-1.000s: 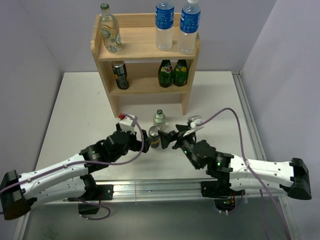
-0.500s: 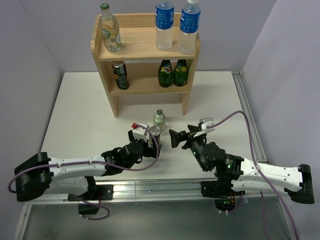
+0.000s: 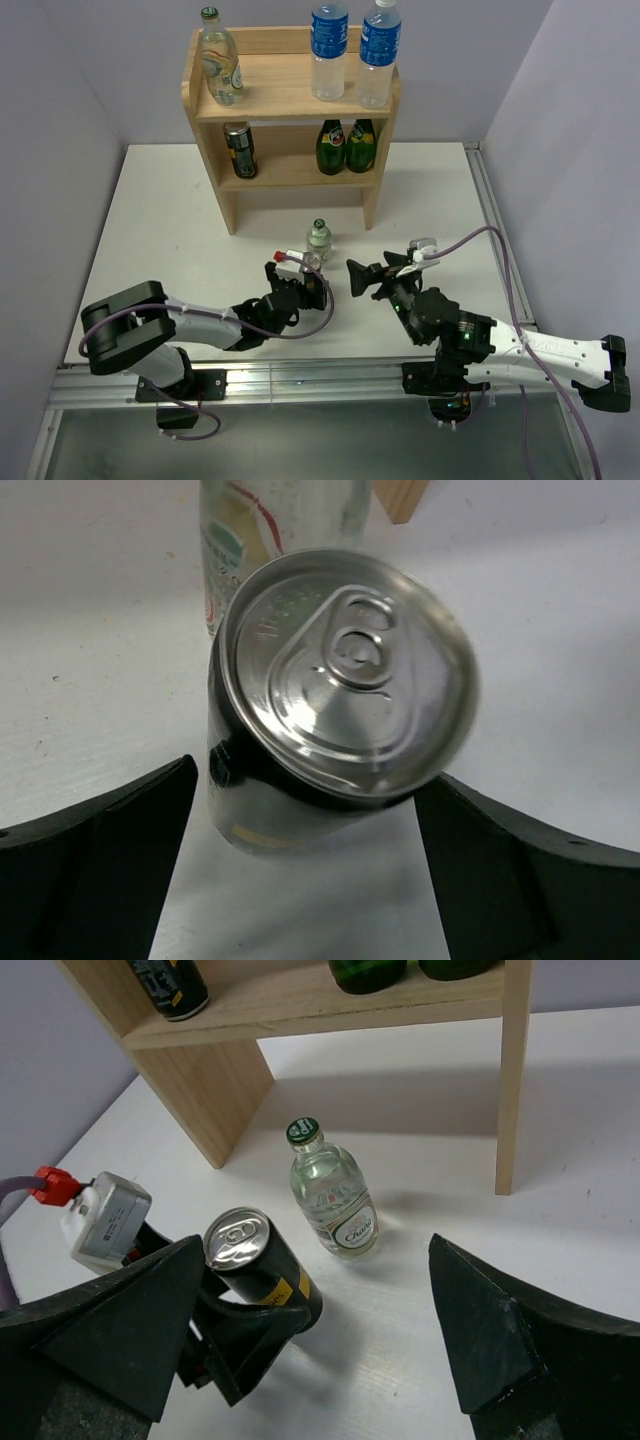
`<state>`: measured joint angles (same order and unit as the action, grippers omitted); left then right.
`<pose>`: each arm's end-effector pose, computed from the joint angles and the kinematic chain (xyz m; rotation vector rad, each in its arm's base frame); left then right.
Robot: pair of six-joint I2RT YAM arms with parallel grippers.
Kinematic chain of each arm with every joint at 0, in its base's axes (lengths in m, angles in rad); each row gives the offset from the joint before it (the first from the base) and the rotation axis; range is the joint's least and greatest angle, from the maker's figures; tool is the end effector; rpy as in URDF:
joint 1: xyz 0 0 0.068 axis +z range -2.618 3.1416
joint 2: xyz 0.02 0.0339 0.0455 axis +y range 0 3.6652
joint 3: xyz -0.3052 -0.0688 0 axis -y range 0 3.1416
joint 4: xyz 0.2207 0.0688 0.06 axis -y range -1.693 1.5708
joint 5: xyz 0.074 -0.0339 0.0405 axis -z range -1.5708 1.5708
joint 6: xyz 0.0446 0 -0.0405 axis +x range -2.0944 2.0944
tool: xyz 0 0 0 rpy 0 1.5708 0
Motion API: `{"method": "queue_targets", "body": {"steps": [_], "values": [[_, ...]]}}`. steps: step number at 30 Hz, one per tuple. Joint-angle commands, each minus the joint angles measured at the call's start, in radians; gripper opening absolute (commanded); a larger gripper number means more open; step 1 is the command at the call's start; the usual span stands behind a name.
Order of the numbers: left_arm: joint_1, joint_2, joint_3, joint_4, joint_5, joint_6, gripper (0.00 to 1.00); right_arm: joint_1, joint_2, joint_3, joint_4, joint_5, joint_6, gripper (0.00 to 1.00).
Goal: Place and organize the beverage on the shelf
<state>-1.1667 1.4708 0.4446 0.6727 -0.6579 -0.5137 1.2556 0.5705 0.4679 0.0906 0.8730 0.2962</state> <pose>0.1264 -0.2262 0.2217 0.1747 1.8743 -0.5334 0.0608 0.0764 0.3142 -0.0766 1.6010 0.5226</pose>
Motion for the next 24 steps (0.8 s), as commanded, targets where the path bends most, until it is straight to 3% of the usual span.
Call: {"method": "queue_targets", "body": {"steps": [1,8,13,14,15,18,20,24], "values": [[0.015,0.055,0.0,0.162,-0.046,0.033,0.96,-0.007,-0.015,-0.012,0.006,0.018,0.012,1.0],[0.05,0.175,0.026,0.225,-0.058,0.043,0.81,-0.008,-0.023,-0.026,0.024,0.011,0.004,1.0],[0.053,0.174,0.026,0.219,-0.075,0.032,0.59,-0.009,-0.032,-0.037,0.032,0.008,-0.002,1.0],[0.053,0.163,0.032,0.171,-0.091,0.027,0.54,-0.009,-0.032,-0.041,0.037,0.007,-0.003,1.0],[0.053,0.157,0.051,0.141,-0.107,0.005,0.22,-0.01,-0.032,-0.044,0.04,0.007,-0.003,1.0],[0.053,0.123,0.071,0.058,-0.118,0.0,0.05,-0.013,-0.027,-0.051,0.05,0.003,-0.008,1.0],[0.053,0.074,0.065,0.036,-0.111,0.006,0.02,-0.015,-0.024,-0.051,0.058,-0.002,-0.012,1.0],[0.052,-0.052,0.098,-0.155,-0.132,0.01,0.0,-0.018,-0.021,-0.051,0.066,-0.005,-0.026,1.0]]}}
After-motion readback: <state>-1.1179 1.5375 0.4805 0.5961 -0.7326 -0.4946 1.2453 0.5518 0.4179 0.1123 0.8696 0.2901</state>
